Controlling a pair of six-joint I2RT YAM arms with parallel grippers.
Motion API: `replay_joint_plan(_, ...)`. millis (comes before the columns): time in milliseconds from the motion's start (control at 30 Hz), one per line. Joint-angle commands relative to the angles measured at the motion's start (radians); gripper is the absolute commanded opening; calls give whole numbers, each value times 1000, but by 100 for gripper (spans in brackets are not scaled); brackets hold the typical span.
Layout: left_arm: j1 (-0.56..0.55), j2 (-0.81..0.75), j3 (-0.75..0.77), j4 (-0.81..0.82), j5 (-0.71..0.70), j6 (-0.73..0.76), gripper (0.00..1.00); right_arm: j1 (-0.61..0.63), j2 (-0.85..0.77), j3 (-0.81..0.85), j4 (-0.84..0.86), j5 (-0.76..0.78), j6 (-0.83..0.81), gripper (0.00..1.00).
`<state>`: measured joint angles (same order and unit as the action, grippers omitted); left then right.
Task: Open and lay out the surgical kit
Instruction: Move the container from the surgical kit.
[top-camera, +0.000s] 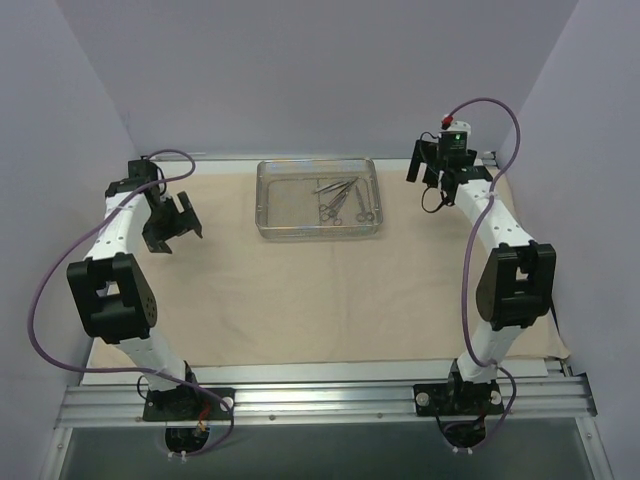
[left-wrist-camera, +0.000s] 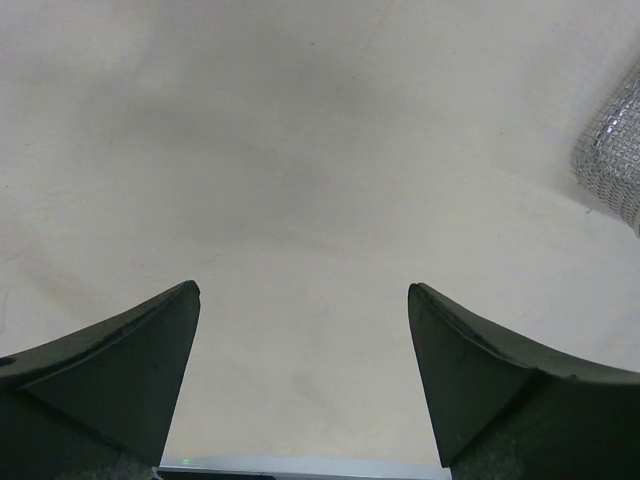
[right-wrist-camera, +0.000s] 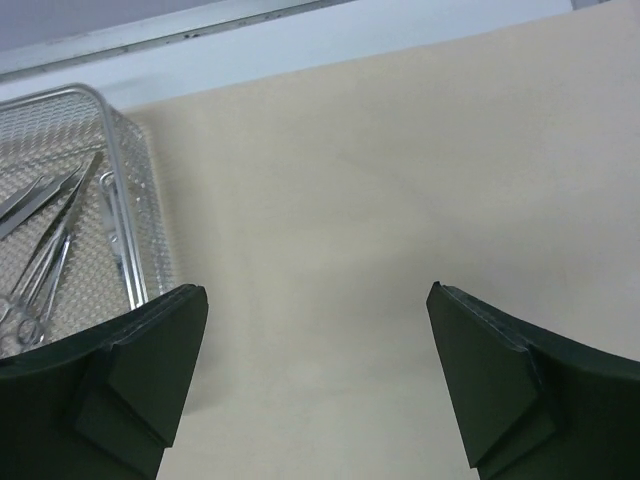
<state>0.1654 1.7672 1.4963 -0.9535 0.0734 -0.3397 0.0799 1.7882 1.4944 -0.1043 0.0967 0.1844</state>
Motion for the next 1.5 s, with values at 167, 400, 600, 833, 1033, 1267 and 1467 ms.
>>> replay_joint_plan(167,-12,-86,36,9,52,-2,94,49,76,147,-166,-235,56,100)
replay_joint_plan(400,-24,-115,53,4,109,4,94,83,275,340,-270,-344,73,85)
replay_joint_plan(600,-29,-147,56,9,134,-13,94,95,431,523,-344,-356,89,74)
replay_joint_plan(833,-41,-161,33,12,148,-15,94,109,559,632,-400,-338,92,60)
replay_joint_plan(1033,-41,-152,61,-1,132,-1,94,123,635,707,-443,-330,96,47)
replay_joint_plan(1267,-41,-137,78,-1,141,5,94,135,674,751,-478,-328,142,34)
replay_joint_plan(1467,-41,-137,73,1,141,13,94,135,665,753,-485,-337,181,0)
